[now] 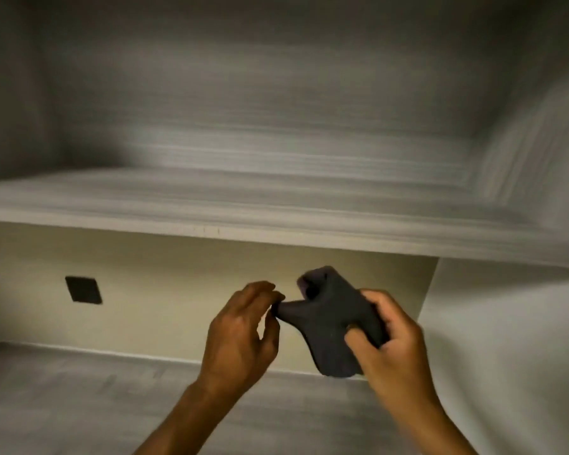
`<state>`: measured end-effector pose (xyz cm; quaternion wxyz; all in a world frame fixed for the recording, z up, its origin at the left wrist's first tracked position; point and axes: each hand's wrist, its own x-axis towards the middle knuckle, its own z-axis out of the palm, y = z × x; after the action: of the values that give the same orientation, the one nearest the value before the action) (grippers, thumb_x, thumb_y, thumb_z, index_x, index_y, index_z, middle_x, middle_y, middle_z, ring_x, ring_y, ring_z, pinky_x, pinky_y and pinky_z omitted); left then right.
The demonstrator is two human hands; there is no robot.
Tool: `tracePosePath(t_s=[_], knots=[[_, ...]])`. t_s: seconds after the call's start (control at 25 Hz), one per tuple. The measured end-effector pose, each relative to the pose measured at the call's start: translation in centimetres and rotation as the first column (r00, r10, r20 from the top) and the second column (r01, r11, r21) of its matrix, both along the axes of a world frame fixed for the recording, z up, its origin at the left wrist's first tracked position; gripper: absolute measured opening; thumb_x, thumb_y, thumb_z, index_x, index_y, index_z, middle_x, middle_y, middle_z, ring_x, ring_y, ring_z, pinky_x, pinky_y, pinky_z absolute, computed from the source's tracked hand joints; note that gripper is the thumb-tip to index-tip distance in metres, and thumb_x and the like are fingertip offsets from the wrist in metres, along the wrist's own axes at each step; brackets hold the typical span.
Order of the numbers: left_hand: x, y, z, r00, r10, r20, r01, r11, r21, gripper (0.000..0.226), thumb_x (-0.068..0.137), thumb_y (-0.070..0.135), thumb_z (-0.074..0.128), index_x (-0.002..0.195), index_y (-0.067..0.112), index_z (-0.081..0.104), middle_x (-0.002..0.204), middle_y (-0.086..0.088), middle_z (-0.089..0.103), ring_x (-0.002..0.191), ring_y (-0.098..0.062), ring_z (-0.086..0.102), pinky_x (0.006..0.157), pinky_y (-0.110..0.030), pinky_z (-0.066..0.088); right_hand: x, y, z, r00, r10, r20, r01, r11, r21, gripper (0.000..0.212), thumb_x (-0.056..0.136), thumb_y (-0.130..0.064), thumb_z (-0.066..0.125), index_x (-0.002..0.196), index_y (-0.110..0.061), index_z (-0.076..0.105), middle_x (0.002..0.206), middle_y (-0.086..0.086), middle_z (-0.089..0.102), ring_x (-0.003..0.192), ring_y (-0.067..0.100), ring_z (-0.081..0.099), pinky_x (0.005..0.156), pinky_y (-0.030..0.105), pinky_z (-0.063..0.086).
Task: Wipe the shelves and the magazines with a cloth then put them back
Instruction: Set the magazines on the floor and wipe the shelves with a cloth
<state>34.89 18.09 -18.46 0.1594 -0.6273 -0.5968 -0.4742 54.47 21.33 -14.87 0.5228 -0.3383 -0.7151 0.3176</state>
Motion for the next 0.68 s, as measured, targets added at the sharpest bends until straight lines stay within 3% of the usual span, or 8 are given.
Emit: tracePosePath(t_s=[0.08,0.16,0.24,0.32,0.4,0.48,0.56,0.68], knots=[[-0.4,-1.2,6.1,0.997,-0.077,-0.017,0.079,0.982,0.170,0.022,0.082,0.006,0.058,0.102,0.012,0.068,0.104,0.001,0.065,0.093,-0.013,0.063,0.079,-0.025,0.053,0.8,-1.5,6.3,0.984,-0.063,-0.169,0.086,0.987,0.136,0.037,0.067,-0.005,0.058,0.087,-0.036,0.066,0.071,-0.005,0.063,0.059,0.006,0.054,0.051,0.022,0.046],[-0.8,-1.7,10.5,0.993,-0.105,-0.055,0.116,0.962,0.248,0.021,0.082,0.005,0.057,0.100,0.011,0.067,0.100,0.001,0.063,0.088,-0.012,0.061,0.074,-0.023,0.051,1.9,-2.3,11.9,0.949,-0.185,-0.257,0.265,0.907,0.328,0.035,0.070,-0.003,0.063,0.090,-0.032,0.067,0.074,-0.009,0.064,0.067,0.003,0.057,0.058,0.020,0.050],[-1.4,-1.0,13.5,0.996,-0.071,-0.055,0.080,0.980,0.184,0.022,0.084,0.014,0.057,0.104,0.015,0.065,0.104,0.003,0.063,0.091,-0.013,0.060,0.075,-0.027,0.052,2.7,-1.1,16.0,0.864,-0.443,-0.240,0.502,0.713,0.489,0.031,0.078,-0.008,0.066,0.105,-0.023,0.062,0.085,-0.006,0.064,0.075,0.009,0.059,0.065,0.025,0.051],[-2.2,0.5,15.1,0.998,-0.027,-0.063,0.026,1.000,-0.005,0.023,0.087,0.023,0.058,0.110,0.021,0.063,0.111,0.003,0.063,0.100,-0.018,0.057,0.084,-0.035,0.050,2.4,1.7,17.9,0.697,-0.716,-0.040,0.610,0.563,0.558,0.035,0.084,-0.020,0.064,0.117,-0.022,0.052,0.098,0.005,0.065,0.082,0.023,0.061,0.071,0.036,0.053],[-3.0,1.9,15.8,0.986,-0.001,-0.169,-0.037,0.975,-0.221,0.024,0.092,0.036,0.053,0.110,0.024,0.063,0.113,0.002,0.062,0.104,-0.021,0.055,0.085,-0.037,0.047,1.6,4.7,16.8,0.436,-0.771,0.465,0.489,0.636,0.597,0.036,0.089,-0.041,0.057,0.120,-0.024,0.052,0.109,0.010,0.065,0.093,0.033,0.060,0.080,0.041,0.050],[-3.4,2.7,16.3,0.943,-0.048,-0.328,-0.093,0.912,-0.400,0.037,0.097,0.049,0.033,0.110,0.029,0.061,0.109,0.003,0.062,0.103,-0.022,0.056,0.083,-0.037,0.047,0.8,5.9,15.4,0.202,-0.577,0.791,0.340,0.799,0.496,0.046,0.093,-0.061,0.035,0.117,-0.030,0.059,0.113,0.007,0.064,0.100,0.030,0.055,0.086,0.036,0.042],[-3.7,3.3,17.2,0.898,-0.102,-0.428,-0.143,0.852,-0.504,0.047,0.097,0.056,0.022,0.121,0.035,0.057,0.113,0.003,0.059,0.107,-0.022,0.054,0.087,-0.038,0.045,0.6,6.1,15.5,0.262,-0.471,0.842,0.272,0.873,0.404,0.051,0.094,-0.064,0.024,0.106,-0.036,0.065,0.104,0.001,0.061,0.095,0.023,0.050,0.082,0.034,0.037],[-4.3,4.6,18.1,0.884,-0.179,-0.431,-0.132,0.789,-0.599,0.051,0.096,0.060,0.019,0.137,0.042,0.041,0.127,0.002,0.046,0.119,-0.021,0.040,0.098,-0.039,0.036,0.6,7.1,16.2,0.407,-0.371,0.834,0.190,0.928,0.320,0.029,0.092,-0.056,0.043,0.100,-0.035,0.061,0.098,-0.006,0.047,0.094,0.016,0.044,0.085,0.034,0.034]])
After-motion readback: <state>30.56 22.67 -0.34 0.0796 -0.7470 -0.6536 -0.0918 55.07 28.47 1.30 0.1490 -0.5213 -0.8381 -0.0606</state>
